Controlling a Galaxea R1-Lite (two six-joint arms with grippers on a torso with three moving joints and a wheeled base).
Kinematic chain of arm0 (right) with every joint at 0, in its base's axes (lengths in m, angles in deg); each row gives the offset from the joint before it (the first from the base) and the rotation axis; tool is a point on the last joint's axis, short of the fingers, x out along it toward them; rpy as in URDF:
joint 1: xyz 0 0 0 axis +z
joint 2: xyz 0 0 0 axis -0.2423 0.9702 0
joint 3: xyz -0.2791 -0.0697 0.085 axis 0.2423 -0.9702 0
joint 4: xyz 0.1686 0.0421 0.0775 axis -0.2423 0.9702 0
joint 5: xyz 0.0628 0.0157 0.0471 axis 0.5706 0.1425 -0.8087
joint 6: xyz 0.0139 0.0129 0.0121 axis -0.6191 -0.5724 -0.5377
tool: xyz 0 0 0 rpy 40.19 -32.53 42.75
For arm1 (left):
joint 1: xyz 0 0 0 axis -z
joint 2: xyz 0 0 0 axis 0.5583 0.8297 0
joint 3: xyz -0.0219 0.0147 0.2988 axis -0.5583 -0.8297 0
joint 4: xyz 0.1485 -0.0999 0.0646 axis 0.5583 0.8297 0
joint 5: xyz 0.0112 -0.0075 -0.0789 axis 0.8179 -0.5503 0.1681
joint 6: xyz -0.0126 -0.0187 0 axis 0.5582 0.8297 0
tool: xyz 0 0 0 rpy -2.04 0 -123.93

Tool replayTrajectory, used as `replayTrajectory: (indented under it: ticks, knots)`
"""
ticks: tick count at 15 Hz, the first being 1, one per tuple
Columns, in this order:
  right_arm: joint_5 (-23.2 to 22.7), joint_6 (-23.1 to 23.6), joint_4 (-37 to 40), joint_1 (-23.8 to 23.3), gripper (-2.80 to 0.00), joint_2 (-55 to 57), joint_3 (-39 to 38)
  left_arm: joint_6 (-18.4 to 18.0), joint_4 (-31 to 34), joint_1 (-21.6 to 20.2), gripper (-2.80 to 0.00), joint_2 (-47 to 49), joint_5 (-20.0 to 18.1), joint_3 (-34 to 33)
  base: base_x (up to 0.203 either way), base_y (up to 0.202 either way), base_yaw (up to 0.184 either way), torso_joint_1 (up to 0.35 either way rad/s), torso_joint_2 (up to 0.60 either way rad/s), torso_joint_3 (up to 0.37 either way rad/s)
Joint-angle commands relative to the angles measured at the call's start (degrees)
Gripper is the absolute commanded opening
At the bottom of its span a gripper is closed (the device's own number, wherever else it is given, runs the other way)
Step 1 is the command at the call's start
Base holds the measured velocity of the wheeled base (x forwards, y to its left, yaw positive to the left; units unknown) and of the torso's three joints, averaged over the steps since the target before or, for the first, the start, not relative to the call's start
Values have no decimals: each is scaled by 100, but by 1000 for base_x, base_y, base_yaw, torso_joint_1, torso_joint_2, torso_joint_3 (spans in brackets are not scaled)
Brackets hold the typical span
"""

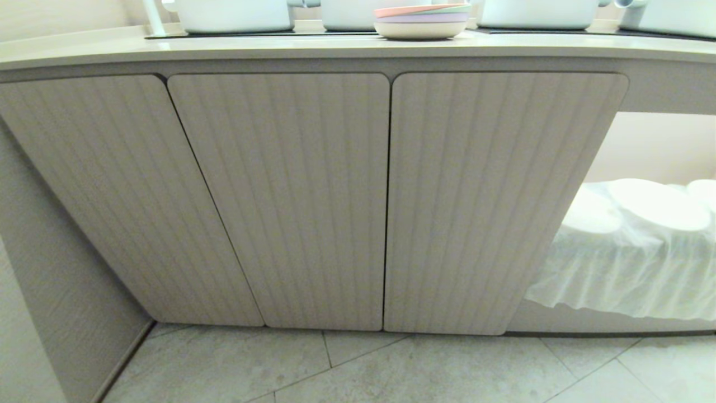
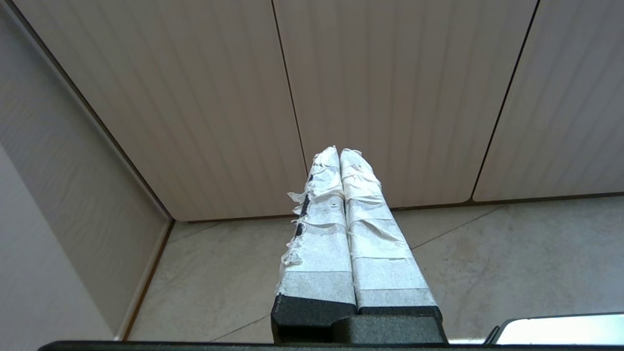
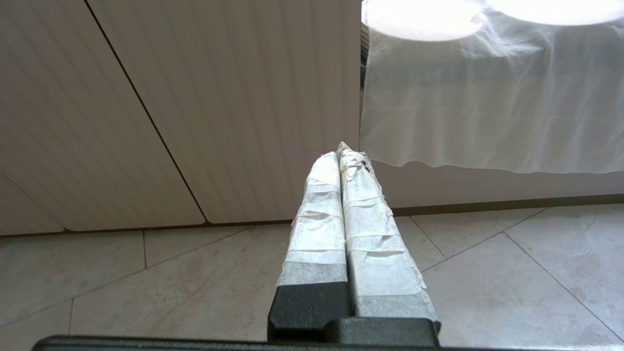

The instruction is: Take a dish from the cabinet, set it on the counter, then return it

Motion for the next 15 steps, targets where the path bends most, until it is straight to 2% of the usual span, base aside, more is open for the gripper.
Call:
replayTrajectory:
  ticks: [1,15]
  knots:
    - [1,7,4,1,-280,0,-1,-4,0,0,-280,1,-1,0,0,0,0,0,0,0]
    - [1,-2,-5,1,-280,0,-1,2,0,0,-280,1,-1,0,0,0,0,0,0,0]
